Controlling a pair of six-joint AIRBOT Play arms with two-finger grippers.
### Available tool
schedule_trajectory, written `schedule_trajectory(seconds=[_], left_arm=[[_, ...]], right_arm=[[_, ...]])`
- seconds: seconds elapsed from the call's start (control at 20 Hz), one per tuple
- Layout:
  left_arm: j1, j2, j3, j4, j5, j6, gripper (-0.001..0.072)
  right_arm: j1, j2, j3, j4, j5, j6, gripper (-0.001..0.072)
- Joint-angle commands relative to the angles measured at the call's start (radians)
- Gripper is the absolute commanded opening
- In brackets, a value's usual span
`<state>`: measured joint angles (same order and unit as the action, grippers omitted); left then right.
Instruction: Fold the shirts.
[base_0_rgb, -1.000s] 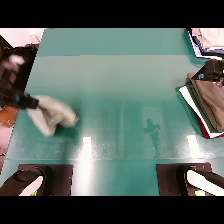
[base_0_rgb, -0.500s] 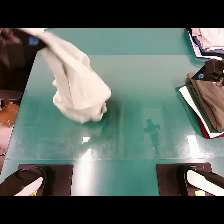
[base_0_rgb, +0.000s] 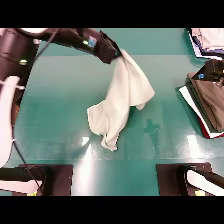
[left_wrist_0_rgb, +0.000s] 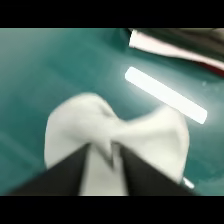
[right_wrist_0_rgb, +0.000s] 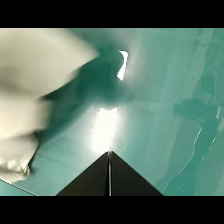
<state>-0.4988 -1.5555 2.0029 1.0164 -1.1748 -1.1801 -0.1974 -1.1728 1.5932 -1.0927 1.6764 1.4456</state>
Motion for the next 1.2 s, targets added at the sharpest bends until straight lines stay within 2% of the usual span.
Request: schedule_trajectory(seconds=[0.0, 0.1, 0.2, 0.3, 0.45, 0.6, 0.75, 0.9, 1.05, 1.15], left_arm=[[0.023, -0.081, 0.01, 0.119, -0.06, -0.088, 0.0658], [0.091, -0.066, 0.009, 0.135, -0.209, -0.088, 0.0529], [0.184, -0.062, -0.017, 0.134, -0.356, -0.135, 0.0531], [0.274, -0.04, -0.133, 0.122, -0.394, -0.157, 0.0532], [0.359, 0.042, -0.439, 0.083, -0.314, -0.143, 0.0532], [0.379, 0.117, -0.761, 0.055, -0.143, -0.12, 0.0532], [0.379, 0.125, -0.968, -0.064, -0.005, -0.064, 0.0532], [0.379, 0.124, -1.069, -0.19, 0.126, -0.015, 0.0532], [0.367, 0.124, -1.09, -0.306, 0.198, 0.061, 0.0531], [0.339, 0.124, -1.09, -0.33, 0.246, 0.064, 0.0531]], right_arm=[[0.0, 0.0, 0.001, -0.001, 0.003, 0.001, 0.0019], [0.0, 0.0, 0.001, -0.001, 0.003, 0.001, 0.0018], [0.0, 0.0, 0.001, -0.001, 0.002, 0.001, 0.0018], [0.0, 0.0, 0.001, -0.001, 0.002, 0.001, 0.0018], [0.0, 0.0, 0.0, -0.001, 0.001, 0.001, 0.0019], [0.0, 0.0, 0.001, -0.001, -0.006, 0.001, 0.0018], [0.0, 0.0, 0.001, 0.0, -0.01, 0.001, 0.0018], [0.0, 0.0, 0.001, 0.0, -0.01, 0.001, 0.0018], [0.001, 0.0, 0.001, 0.0, -0.009, 0.001, 0.0018], [0.001, 0.0, 0.001, 0.0, -0.009, 0.001, 0.0018]])
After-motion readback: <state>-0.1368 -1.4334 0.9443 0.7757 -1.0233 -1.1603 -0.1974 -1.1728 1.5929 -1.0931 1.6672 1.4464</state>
